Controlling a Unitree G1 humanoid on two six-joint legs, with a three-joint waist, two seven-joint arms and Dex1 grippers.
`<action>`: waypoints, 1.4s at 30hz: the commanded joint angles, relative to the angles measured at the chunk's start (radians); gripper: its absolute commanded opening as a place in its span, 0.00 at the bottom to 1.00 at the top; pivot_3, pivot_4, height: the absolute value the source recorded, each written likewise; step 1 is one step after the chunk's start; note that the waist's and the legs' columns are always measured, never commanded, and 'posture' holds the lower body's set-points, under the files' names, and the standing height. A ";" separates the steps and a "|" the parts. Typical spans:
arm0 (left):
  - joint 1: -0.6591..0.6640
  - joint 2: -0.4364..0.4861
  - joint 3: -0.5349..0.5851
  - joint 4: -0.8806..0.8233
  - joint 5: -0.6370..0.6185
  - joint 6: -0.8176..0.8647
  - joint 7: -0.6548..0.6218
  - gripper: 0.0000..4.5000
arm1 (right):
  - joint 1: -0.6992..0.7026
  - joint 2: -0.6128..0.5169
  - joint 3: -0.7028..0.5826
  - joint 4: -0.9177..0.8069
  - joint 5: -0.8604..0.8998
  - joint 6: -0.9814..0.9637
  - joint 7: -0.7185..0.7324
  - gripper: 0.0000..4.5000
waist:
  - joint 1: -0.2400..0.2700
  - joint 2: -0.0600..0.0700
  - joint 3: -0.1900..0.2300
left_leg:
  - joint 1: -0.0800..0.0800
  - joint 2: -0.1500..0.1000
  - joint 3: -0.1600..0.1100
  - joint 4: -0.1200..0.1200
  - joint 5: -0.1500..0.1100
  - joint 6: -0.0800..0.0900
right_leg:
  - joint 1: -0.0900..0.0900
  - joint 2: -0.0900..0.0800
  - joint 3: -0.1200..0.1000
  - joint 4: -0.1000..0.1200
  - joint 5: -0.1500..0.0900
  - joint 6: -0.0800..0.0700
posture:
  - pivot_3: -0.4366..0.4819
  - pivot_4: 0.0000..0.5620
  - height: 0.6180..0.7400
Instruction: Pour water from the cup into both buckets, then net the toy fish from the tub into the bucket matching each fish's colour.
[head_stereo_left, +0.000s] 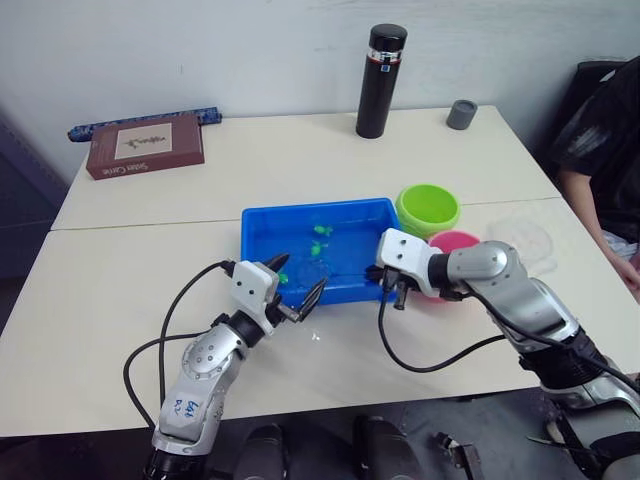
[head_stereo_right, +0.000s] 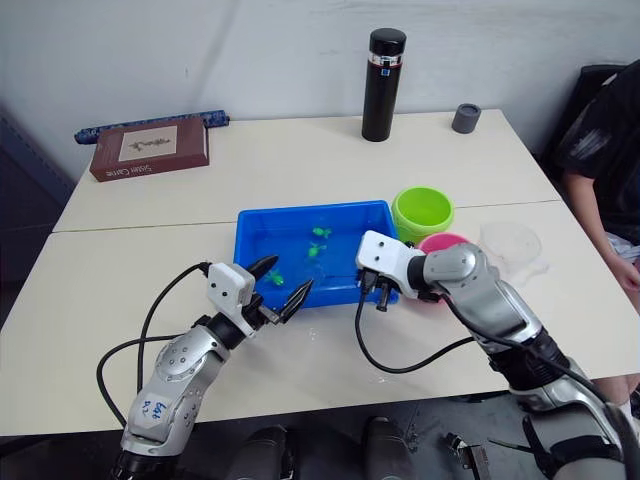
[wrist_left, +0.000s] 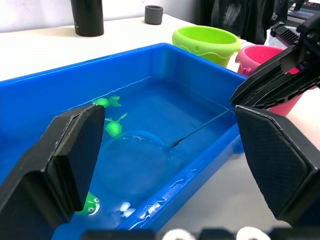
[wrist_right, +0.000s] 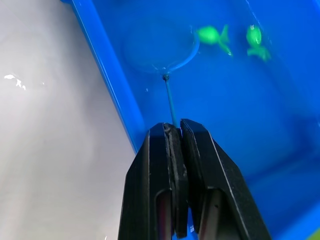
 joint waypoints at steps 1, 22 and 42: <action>-0.006 -0.008 -0.005 -0.042 0.006 -0.010 0.008 0.99 | -0.017 0.023 0.011 0.006 -0.017 -0.026 0.002 0.00 | 0.000 0.000 0.000 | 0.000 0.000 0.000 0.000 0.000 0.000 | 0.000 0.000 0.000 0.000 0.000 0.000 | 0.48 0.27 1.00; 0.004 -0.014 -0.004 -0.058 0.010 -0.007 0.018 0.99 | -0.073 0.176 -0.003 -0.001 0.016 0.073 0.008 0.00 | -0.001 0.000 0.000 | 0.000 0.000 0.000 0.000 0.000 0.000 | 0.000 -0.001 0.000 0.001 0.000 0.000 | 0.48 0.27 1.00; -0.010 0.006 0.009 -0.038 -0.003 -0.009 -0.022 0.99 | -0.048 0.060 -0.183 -0.155 0.153 0.263 -0.037 0.00 | 0.000 0.000 0.000 | 0.000 0.000 0.000 -0.001 0.000 0.000 | 0.000 -0.001 0.000 0.000 0.000 0.000 | 0.48 0.27 1.00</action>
